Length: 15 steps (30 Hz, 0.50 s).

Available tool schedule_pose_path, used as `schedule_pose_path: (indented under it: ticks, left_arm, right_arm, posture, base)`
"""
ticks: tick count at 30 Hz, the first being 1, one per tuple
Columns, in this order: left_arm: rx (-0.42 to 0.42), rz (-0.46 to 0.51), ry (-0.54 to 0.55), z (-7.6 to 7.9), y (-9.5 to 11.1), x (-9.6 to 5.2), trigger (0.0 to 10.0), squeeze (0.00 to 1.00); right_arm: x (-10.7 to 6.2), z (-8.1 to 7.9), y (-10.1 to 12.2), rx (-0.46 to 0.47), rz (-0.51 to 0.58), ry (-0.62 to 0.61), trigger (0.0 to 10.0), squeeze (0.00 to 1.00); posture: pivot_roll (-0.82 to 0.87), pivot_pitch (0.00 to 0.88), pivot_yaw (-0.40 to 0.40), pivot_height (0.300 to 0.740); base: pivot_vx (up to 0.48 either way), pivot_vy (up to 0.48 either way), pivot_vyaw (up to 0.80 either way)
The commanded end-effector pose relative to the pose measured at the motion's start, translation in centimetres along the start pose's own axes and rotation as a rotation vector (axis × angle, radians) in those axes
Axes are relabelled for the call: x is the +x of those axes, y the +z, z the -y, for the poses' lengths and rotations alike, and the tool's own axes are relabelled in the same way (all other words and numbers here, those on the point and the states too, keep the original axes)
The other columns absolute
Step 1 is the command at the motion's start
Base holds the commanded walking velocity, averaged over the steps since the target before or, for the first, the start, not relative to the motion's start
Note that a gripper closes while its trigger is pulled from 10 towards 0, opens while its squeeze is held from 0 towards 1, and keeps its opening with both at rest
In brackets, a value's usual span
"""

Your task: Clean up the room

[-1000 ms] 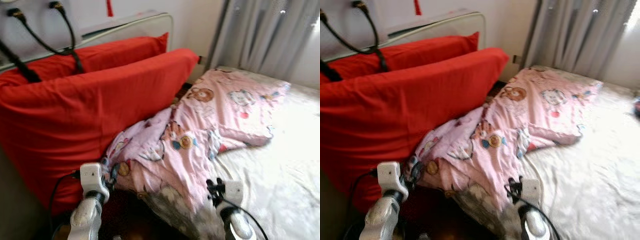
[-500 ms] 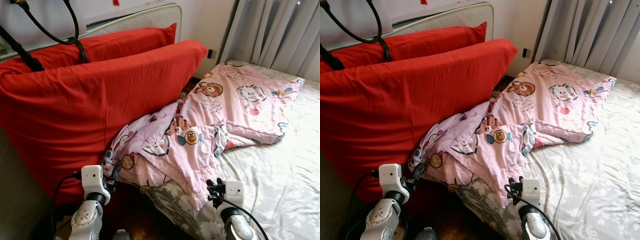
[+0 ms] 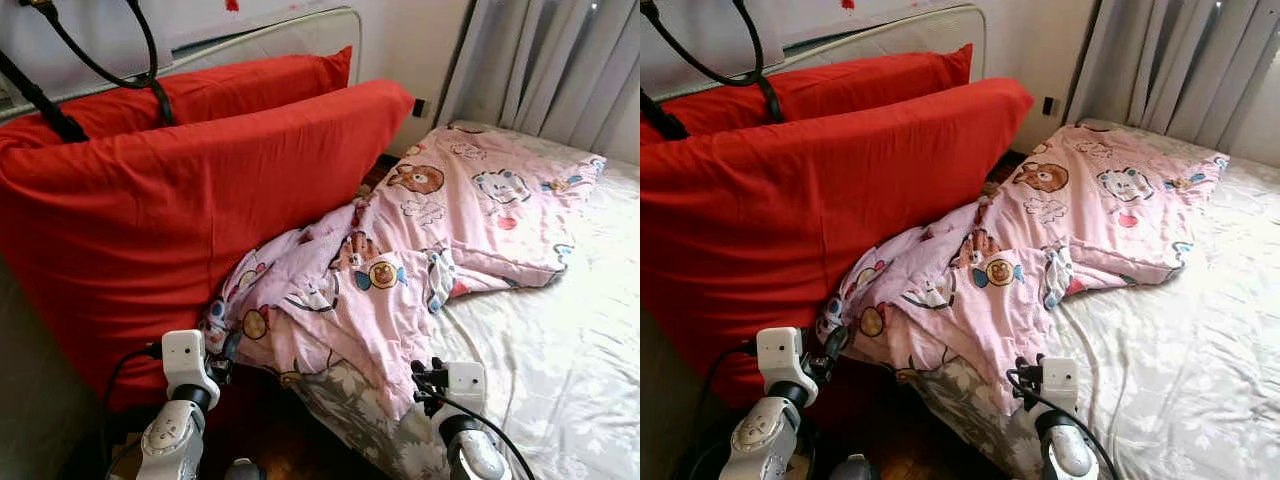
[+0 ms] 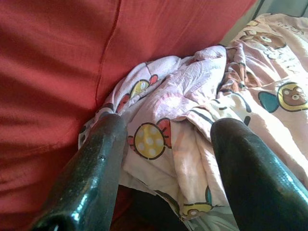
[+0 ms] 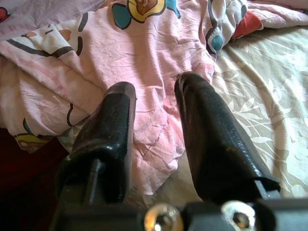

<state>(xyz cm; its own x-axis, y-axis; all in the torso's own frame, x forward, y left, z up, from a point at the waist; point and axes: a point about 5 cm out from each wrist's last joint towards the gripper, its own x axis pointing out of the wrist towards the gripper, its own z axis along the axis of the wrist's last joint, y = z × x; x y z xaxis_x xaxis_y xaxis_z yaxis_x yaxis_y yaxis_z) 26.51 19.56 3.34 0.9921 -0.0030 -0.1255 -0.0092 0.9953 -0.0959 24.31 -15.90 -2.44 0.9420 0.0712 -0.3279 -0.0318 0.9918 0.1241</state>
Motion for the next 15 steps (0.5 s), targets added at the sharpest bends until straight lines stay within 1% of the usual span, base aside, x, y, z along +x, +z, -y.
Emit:
schedule_pose_path:
  ticks: [1,7,10,12,15]
  left_arm:
    - [0.003,0.004,-0.005,0.05,0.36,0.16,10.0,0.00]
    - [0.002,0.003,-0.004,0.09,0.35,0.17,10.0,0.00]
    - [0.002,0.003,-0.004,0.09,0.36,0.18,10.0,0.00]
    - [0.002,0.003,-0.004,0.09,0.35,0.17,10.0,0.00]
    - [0.003,0.003,-0.004,0.10,0.34,0.15,10.0,0.00]
  right_arm:
    - [0.16,0.01,0.37,0.003,0.016,-0.002,10.0,0.00]
    - [0.27,0.01,0.20,0.001,-0.010,-0.001,10.0,0.00]
    - [0.32,-0.09,0.19,-0.002,-0.014,0.003,10.0,0.00]
    - [0.20,-0.17,0.34,0.006,0.014,0.011,10.0,0.00]
    - [0.16,-0.13,0.32,0.009,0.015,0.008,10.0,0.00]
  posture:
    - [-0.01,0.017,-0.026,0.655]
    - [-0.01,0.017,-0.026,0.655]
    - [-0.01,0.018,-0.026,0.640]
    - [-0.01,0.019,-0.026,0.631]
    - [-0.01,0.019,-0.026,0.631]
  base:
    - [0.000,0.000,0.00]
    - [0.000,0.000,0.00]
    - [0.000,0.000,0.00]
    - [0.000,0.000,0.00]
    - [0.000,0.000,0.00]
